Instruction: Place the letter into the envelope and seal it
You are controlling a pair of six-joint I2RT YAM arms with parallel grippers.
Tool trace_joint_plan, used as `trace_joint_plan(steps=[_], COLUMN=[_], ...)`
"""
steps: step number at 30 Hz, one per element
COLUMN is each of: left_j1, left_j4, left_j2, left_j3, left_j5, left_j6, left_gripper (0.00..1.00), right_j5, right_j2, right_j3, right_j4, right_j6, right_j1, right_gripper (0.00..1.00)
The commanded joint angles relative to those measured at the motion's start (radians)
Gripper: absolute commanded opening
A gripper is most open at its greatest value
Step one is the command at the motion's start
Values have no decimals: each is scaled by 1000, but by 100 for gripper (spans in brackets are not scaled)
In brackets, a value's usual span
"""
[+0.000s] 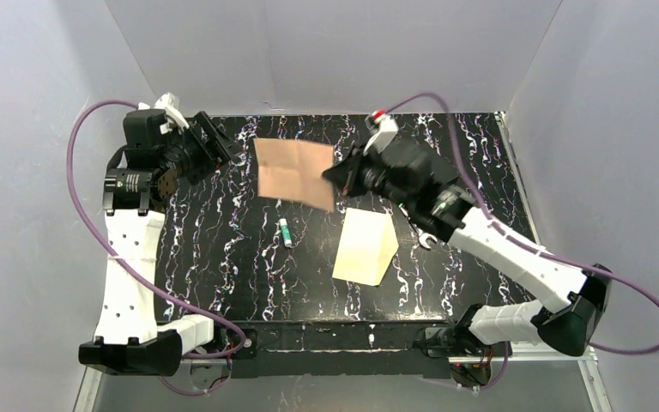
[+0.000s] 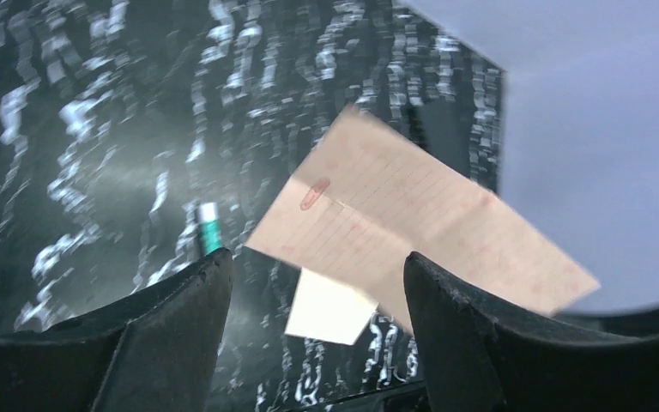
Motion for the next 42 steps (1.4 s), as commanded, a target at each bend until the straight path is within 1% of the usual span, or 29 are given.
trace_joint_plan(steps=[1,3,5,7,9,10,13,14,16,20,22,24,26,28,30,31,36,39,40,42], left_j1=[2,0,-4,-9,-16,-18,-27,-28,-27,-27,-27,-27,-27,-27,-27,-28,-27,-28,-27,-27], left_j4=[178,214,216,243,285,294,403,404,364,234,224,187,157,131,123,123,132,149,149,142], left_j2=[62,68,52,10,-33,-50,-118,-134,-137,-76,-62,-34,6,35,31,18,-44,-40,-32,-23], left_j3=[62,77,77,39,-13,-38,-142,-155,-145,-72,-75,-58,-30,-17,-32,-45,-89,-126,-131,-131], left_j5=[350,453,509,553,616,647,764,747,749,858,868,907,938,1018,1089,1100,1078,1053,1054,1040], left_j6=[69,131,202,247,291,322,389,416,473,582,635,712,735,751,773,783,812,800,797,808], left_gripper=[70,69,71,74,74,75,75,75,76,76,77,76,76,75,75,75,77,76,75,64], right_j5=[-247,-317,-392,-470,-519,-544,-632,-664,-731,-815,-826,-815,-810,-804,-799,-795,-767,-766,-771,-775], right_j2=[7,40,74,105,136,150,197,212,231,240,247,253,250,246,250,254,277,273,268,265], right_j3=[197,295,385,457,541,576,689,717,746,777,791,806,807,802,809,810,821,825,829,838], right_j4=[-419,-531,-629,-705,-774,-792,-856,-879,-881,-841,-840,-861,-865,-854,-847,-841,-828,-808,-797,-777], right_j6=[-394,-522,-623,-715,-781,-799,-838,-852,-858,-818,-808,-812,-822,-824,-823,-820,-807,-804,-800,-780], right_j1=[-141,-177,-195,-202,-204,-205,-205,-205,-205,-206,-205,-205,-205,-206,-207,-206,-207,-209,-209,-210], right_gripper=[1,1,1,1,1,1,1,1,1,1,1,1,1,1,1,1,1,1,1,1])
